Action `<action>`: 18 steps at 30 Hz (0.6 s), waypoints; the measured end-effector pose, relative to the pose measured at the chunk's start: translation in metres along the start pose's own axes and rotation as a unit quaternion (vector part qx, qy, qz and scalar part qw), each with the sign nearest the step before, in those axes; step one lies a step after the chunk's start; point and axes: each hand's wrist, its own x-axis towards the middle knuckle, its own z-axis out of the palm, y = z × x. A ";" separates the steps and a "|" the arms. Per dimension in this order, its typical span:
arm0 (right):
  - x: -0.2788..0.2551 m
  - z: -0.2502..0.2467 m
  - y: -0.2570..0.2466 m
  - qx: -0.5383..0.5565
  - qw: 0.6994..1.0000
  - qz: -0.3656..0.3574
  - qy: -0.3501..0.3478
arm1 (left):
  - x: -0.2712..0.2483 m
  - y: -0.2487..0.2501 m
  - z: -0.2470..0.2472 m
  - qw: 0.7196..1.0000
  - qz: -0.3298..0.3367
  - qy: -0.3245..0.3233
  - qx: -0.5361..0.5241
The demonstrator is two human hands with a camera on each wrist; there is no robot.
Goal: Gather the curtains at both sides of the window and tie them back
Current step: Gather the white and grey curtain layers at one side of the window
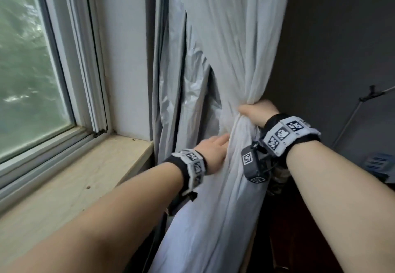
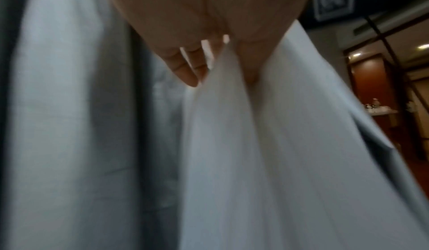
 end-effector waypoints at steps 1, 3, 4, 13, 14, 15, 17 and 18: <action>0.000 -0.006 0.002 0.002 1.000 0.008 -0.004 | -0.005 -0.011 -0.005 0.999 0.006 0.019 -0.029; 0.001 -0.012 0.004 0.021 1.000 0.007 -0.008 | -0.011 -0.032 -0.019 0.990 -0.016 0.110 -0.085; 0.002 -0.012 0.005 0.037 0.999 0.003 -0.011 | -0.012 -0.040 -0.026 0.975 -0.067 0.179 -0.114; -0.005 -0.003 0.011 0.187 0.980 0.020 -0.069 | 0.005 -0.073 -0.061 0.842 -0.389 0.317 -0.197; -0.005 -0.005 0.012 0.173 0.982 0.013 -0.075 | 0.006 -0.079 -0.061 0.841 -0.384 0.318 -0.211; -0.005 -0.007 0.012 0.145 0.988 0.009 -0.060 | 0.006 -0.086 -0.063 0.847 -0.371 0.309 -0.224; 0.000 -0.010 0.014 0.088 0.996 0.019 0.025 | 0.004 -0.096 -0.063 0.870 -0.330 0.283 -0.233; 0.003 -0.010 0.014 0.080 0.994 0.029 0.067 | 0.002 -0.100 -0.061 0.879 -0.298 0.285 -0.239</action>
